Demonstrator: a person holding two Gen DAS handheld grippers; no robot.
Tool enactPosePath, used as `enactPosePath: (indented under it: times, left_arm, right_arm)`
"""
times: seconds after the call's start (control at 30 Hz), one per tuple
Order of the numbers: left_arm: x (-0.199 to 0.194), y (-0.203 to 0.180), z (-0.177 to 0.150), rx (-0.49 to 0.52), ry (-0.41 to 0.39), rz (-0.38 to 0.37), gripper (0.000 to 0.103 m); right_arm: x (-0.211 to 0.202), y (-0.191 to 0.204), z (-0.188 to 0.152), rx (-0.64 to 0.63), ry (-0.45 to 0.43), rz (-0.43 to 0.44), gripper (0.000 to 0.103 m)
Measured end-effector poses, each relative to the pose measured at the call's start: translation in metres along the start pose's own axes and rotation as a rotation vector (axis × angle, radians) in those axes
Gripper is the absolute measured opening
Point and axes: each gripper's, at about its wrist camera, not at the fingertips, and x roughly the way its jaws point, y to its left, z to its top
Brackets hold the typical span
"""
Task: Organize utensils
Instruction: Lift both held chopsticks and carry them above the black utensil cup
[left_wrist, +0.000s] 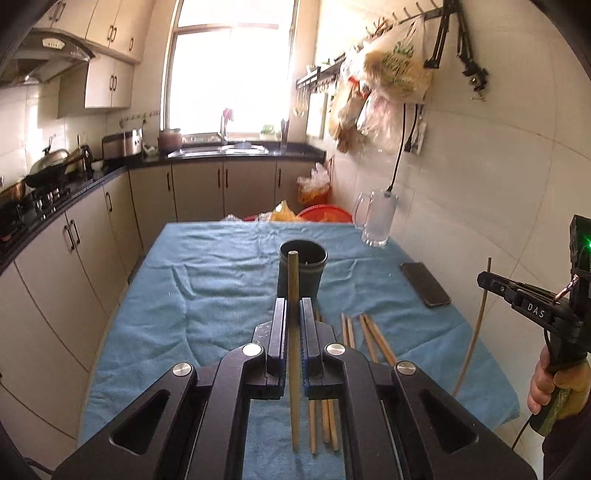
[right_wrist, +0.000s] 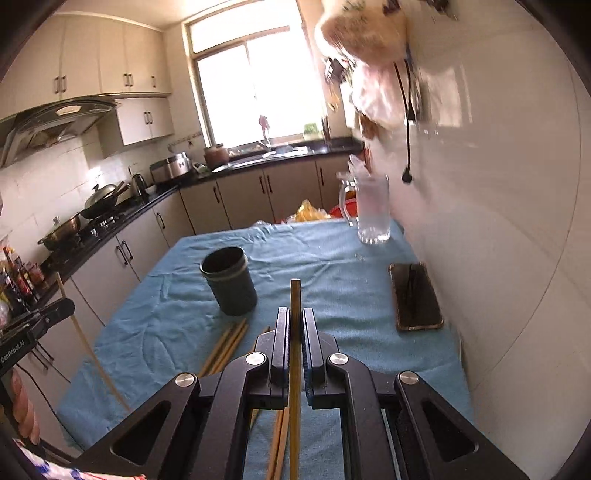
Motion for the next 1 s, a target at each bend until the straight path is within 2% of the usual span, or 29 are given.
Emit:
enactPosePath:
  times: [0.17, 0.47, 0.7, 1.0]
  left_arm:
    - [-0.009, -0.005, 0.008, 0.002, -0.027, -0.023, 0.005]
    - [0.003, 0.002, 0.041, -0.003, -0.057, -0.019, 0.005]
    - [0.021, 0.012, 0.088, -0.013, -0.091, -0.009, 0.005]
    - [0.069, 0.032, 0.164, -0.113, -0.130, -0.035, 0.005]
  right_arm:
    - [-0.006, 0.012, 0.008, -0.031, -0.025, 0.008, 0.006]
    - [0.010, 0.025, 0.042, -0.050, -0.057, 0.028, 0.006]
    - [0.036, 0.045, 0.091, -0.056, -0.107, 0.050, 0.006]
    - [0.083, 0.059, 0.162, 0.011, -0.173, 0.099, 0.006]
